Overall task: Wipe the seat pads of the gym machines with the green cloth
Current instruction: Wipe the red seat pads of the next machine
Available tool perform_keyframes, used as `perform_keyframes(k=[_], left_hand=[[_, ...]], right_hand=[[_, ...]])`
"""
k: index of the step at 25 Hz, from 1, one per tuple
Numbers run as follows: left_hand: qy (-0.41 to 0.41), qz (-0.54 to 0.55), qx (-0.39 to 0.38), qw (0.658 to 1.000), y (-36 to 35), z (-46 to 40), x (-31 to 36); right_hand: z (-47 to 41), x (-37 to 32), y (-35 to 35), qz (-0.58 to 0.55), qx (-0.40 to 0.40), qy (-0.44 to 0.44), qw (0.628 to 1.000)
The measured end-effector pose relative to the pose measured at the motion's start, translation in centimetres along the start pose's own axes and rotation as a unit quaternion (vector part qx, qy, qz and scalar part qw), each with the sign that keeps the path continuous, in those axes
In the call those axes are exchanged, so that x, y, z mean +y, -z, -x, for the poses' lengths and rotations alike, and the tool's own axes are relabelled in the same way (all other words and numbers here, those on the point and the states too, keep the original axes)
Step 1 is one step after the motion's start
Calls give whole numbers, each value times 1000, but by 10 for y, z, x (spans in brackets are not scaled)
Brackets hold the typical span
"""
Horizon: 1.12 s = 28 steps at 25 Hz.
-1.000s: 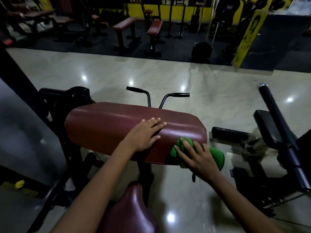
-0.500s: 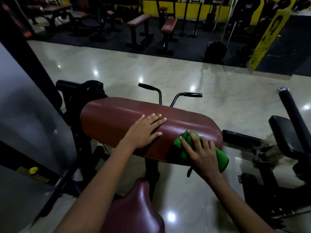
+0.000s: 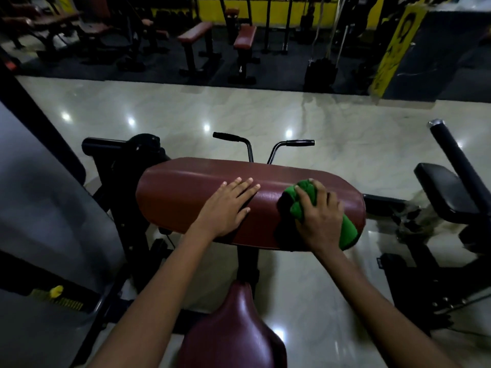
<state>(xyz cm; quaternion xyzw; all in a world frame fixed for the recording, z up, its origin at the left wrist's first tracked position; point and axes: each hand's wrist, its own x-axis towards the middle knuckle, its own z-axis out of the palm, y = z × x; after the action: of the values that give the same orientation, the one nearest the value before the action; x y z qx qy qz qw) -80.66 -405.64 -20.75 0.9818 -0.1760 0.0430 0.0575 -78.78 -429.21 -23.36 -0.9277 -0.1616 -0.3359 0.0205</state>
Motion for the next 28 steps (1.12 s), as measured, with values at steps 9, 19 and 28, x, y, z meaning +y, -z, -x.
perform_keyframes(k=[9, 19, 28], left_hand=[[-124, -41, -8, 991, 4, 15, -76], [-156, -31, 13, 987, 5, 12, -89], [-172, -53, 44, 983, -4, 14, -99]], right_hand=[[17, -67, -5, -10, -12, -118, 993], [37, -110, -17, -44, -11, -117, 992], [53, -127, -27, -24, 3, -37, 999]])
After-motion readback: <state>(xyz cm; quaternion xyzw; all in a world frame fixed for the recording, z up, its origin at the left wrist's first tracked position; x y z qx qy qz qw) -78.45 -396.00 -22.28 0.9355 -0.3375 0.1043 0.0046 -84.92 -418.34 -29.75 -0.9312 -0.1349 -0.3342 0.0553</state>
